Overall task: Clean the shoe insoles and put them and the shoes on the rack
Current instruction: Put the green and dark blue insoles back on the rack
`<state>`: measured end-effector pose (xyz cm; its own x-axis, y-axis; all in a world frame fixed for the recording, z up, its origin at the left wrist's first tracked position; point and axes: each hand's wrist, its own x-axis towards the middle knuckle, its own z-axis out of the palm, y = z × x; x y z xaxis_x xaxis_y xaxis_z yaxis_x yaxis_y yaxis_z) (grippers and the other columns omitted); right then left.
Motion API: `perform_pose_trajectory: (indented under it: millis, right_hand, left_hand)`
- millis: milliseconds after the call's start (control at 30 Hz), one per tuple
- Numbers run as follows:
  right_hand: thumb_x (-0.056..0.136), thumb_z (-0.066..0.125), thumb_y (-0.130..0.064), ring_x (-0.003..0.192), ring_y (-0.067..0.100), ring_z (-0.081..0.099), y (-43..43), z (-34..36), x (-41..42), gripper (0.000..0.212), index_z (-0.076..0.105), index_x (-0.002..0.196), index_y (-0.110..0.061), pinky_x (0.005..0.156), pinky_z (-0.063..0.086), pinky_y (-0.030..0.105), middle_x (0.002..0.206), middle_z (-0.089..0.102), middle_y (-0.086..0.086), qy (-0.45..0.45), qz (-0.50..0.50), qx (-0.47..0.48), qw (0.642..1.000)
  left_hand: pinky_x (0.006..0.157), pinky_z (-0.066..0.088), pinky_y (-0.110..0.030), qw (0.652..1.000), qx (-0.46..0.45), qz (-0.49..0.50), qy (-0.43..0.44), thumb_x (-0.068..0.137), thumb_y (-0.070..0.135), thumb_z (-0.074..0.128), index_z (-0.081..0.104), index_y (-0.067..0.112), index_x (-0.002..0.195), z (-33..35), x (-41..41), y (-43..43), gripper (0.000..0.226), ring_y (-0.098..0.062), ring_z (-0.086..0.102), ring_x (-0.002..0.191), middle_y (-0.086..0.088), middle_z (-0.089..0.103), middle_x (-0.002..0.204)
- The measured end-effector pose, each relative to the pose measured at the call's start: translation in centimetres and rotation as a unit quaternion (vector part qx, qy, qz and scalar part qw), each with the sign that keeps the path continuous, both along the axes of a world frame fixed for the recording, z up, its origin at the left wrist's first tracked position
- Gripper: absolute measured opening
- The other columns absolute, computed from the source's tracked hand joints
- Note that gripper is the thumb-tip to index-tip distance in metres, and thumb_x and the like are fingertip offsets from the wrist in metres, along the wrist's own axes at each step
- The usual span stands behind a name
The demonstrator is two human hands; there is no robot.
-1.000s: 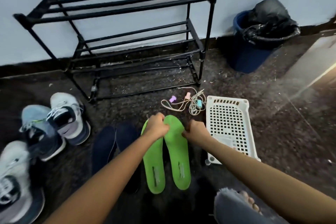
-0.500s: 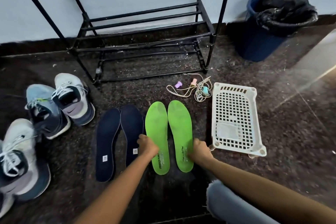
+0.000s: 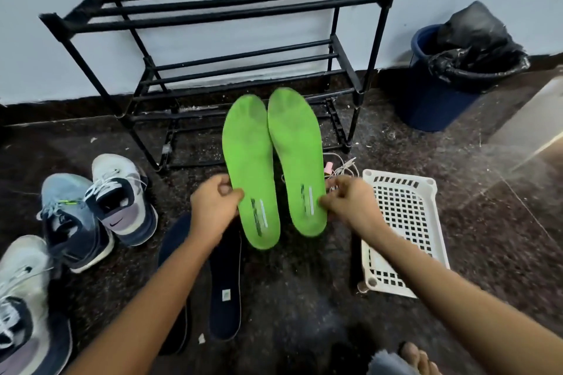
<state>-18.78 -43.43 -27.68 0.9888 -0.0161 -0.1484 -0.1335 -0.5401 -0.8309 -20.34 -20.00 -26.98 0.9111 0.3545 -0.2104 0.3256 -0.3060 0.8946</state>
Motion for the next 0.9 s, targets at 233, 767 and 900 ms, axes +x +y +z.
perform_pose_trajectory:
  millis: [233,767,900]
  right_hand:
    - [0.069,0.068,0.002,0.060,0.028,0.066,0.1,6.2,12.9,0.005,0.071,0.071,-0.001,0.070,0.058,0.042,0.068,0.069,0.017,-0.099,-0.053,-0.025,0.993]
    - [0.077,0.064,-0.006,0.081,0.031,0.068,-1.5,3.0,29.7,0.019,0.067,0.095,0.001,0.072,0.058,0.043,0.088,0.069,0.018,-0.070,-0.111,-0.144,0.981]
    - [0.073,0.066,-0.005,0.075,0.028,0.069,-1.9,1.4,30.5,0.022,0.067,0.094,0.000,0.066,0.059,0.040,0.084,0.068,0.016,-0.054,-0.125,-0.169,0.976]
  left_hand:
    - [0.055,0.057,-0.022,0.999,-0.010,0.001,-0.047,0.082,-0.001,0.069,0.064,0.016,0.073,5.6,13.4,-1.2,0.021,-0.013,0.067,0.074,-0.004,0.070,0.090]
    - [0.063,0.062,-0.044,0.999,0.047,0.015,0.010,0.073,-0.006,0.074,0.064,0.003,0.076,2.5,29.6,-0.7,0.013,-0.030,0.070,0.083,-0.015,0.071,0.100]
    - [0.074,0.060,-0.042,0.998,0.050,-0.018,-0.013,0.077,-0.008,0.073,0.054,0.011,0.067,3.2,30.3,-1.9,0.028,-0.026,0.068,0.084,-0.011,0.068,0.094]
